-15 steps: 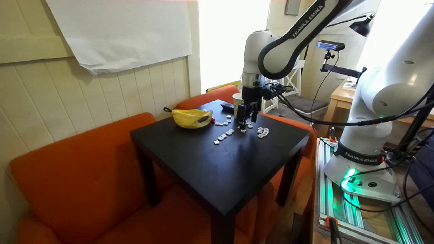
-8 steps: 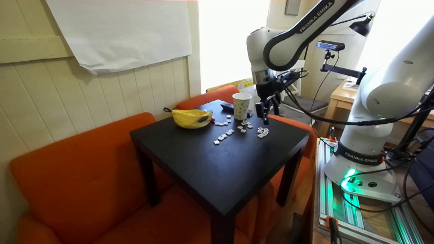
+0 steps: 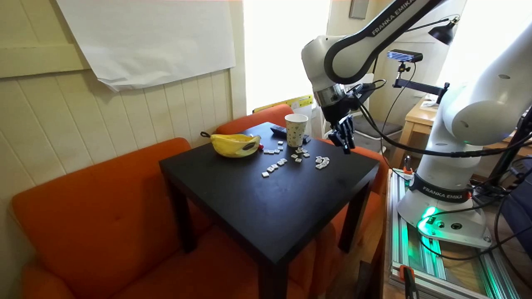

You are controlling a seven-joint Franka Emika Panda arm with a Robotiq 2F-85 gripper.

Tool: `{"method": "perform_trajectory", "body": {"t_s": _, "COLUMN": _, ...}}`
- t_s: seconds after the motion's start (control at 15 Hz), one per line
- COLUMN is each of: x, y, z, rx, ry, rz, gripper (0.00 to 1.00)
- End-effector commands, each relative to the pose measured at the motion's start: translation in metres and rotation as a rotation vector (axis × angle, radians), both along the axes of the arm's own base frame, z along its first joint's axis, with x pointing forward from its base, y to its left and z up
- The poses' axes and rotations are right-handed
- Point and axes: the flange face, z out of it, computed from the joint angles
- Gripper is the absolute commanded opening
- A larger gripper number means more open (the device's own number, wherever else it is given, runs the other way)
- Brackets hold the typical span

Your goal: Push some of the letter blocks forward

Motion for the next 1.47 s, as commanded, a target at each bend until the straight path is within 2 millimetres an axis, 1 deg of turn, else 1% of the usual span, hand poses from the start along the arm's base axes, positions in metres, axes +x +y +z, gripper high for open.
{"method": "perform_trajectory", "body": {"t_s": 0.0, "x": 0.008, "y": 0.006, "z": -0.005, "rx": 0.072, "ry": -0.035, "rz": 0.031, "gripper": 0.03}}
{"method": "perform_trajectory", "body": {"t_s": 0.07, "x": 0.011, "y": 0.008, "z": -0.007, "rx": 0.093, "ry": -0.054, "rz": 0.036, "gripper": 0.0}}
{"method": "perform_trajectory", "body": {"t_s": 0.13, "x": 0.014, "y": 0.008, "z": -0.01, "rx": 0.109, "ry": -0.066, "rz": 0.042, "gripper": 0.0}}
{"method": "perform_trajectory", "body": {"t_s": 0.6, "x": 0.024, "y": 0.004, "z": -0.035, "rx": 0.167, "ry": -0.095, "rz": 0.054, "gripper": 0.0}}
{"method": "perform_trajectory", "body": {"t_s": 0.93, "x": 0.031, "y": 0.005, "z": -0.048, "rx": 0.19, "ry": -0.122, "rz": 0.075, "gripper": 0.0}}
{"method": "perform_trajectory", "body": {"t_s": 1.2, "x": 0.035, "y": 0.01, "z": -0.044, "rx": 0.206, "ry": -0.155, "rz": 0.098, "gripper": 0.0}}
{"method": "perform_trajectory", "body": {"t_s": 1.4, "x": 0.042, "y": 0.016, "z": -0.036, "rx": 0.24, "ry": -0.216, "rz": 0.107, "gripper": 0.0}}
